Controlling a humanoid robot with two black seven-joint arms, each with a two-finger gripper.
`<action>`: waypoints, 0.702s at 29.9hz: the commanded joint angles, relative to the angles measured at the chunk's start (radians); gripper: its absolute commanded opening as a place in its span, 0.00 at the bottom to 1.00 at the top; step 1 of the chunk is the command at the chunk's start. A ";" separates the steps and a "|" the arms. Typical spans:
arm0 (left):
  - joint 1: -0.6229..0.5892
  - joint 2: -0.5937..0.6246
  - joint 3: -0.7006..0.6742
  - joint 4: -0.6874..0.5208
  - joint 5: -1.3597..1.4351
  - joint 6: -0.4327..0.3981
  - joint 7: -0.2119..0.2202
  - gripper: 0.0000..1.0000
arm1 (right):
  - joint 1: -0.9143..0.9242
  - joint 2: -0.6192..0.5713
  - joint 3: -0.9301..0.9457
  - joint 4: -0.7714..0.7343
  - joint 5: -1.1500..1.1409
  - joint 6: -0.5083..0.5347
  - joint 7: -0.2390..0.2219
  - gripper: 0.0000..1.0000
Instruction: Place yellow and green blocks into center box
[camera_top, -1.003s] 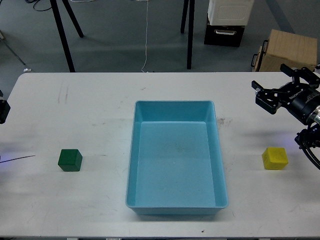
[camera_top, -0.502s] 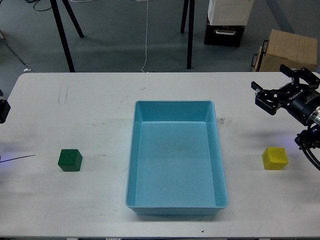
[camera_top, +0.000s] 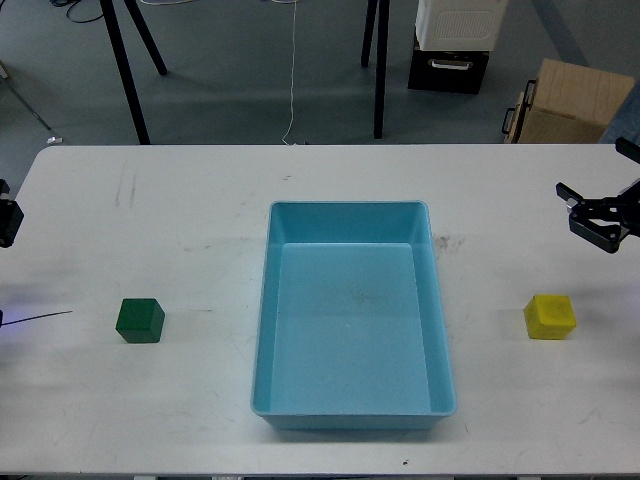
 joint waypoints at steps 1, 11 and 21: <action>0.001 0.001 0.003 0.000 0.001 -0.001 0.000 1.00 | 0.001 -0.134 -0.002 -0.027 -0.136 -0.015 0.000 1.00; -0.007 0.001 0.006 0.000 0.001 0.004 0.000 1.00 | -0.001 -0.222 -0.032 -0.059 -0.299 -0.140 0.000 1.00; -0.002 0.011 0.008 0.000 0.002 0.004 0.000 1.00 | 0.019 -0.343 -0.028 -0.081 -0.602 -0.181 0.003 1.00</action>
